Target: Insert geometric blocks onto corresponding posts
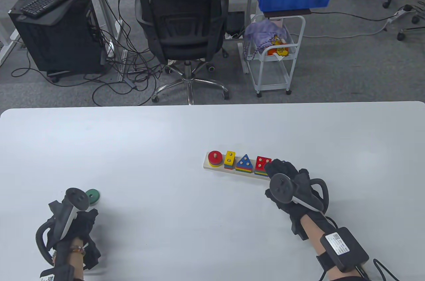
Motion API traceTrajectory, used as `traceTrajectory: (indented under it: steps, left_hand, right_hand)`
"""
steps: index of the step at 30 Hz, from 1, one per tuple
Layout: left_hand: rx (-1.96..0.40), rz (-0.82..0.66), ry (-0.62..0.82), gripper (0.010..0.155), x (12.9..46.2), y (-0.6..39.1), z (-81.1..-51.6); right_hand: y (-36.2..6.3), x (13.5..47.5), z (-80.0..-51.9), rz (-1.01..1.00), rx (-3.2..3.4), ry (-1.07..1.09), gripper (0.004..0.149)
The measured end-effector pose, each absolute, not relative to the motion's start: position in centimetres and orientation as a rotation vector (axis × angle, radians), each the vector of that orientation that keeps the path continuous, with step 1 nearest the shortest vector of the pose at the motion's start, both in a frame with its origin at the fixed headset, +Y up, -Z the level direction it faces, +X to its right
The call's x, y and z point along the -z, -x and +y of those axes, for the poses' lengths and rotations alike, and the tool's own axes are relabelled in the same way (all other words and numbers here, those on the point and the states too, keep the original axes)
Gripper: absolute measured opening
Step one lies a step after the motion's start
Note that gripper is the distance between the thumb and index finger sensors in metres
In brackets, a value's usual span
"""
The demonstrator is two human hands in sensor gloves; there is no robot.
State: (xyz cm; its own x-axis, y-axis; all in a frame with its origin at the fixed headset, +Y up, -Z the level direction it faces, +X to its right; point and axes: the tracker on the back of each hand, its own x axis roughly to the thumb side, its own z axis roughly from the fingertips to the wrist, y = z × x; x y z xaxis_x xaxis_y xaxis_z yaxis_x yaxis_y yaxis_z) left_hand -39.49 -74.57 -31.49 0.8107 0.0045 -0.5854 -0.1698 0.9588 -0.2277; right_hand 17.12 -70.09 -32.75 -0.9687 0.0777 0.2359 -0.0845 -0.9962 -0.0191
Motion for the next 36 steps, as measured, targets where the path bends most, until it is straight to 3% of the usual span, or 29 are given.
traceTrajectory:
  steps: [7,16,23,31,36]
  left_hand:
    - [-0.159,0.619,0.348,0.075,33.1,39.0,-74.8]
    - [-0.022,0.725,0.438,0.072,36.7,37.9,-76.2]
    - [0.122,0.755,0.328,0.061,38.0,37.3,-76.5]
    - [0.022,0.653,0.331,0.065,37.8,36.4,-75.5]
    - [-0.261,0.381,0.328,0.064,37.2,31.4,-73.5]
  right_hand:
    - [-16.6,28.1,-71.6,-0.096,-2.914,-0.456,0.072]
    - [-17.2,28.1,-71.9,-0.062,-2.915,-0.483,0.071]
    - [-17.3,28.0,-72.3,-0.03,-2.928,-0.494,0.07]
    - [-16.4,27.7,-72.7,-0.004,-2.935,-0.546,0.07]
    - [-15.6,27.4,-72.7,-0.012,-2.909,-0.595,0.07]
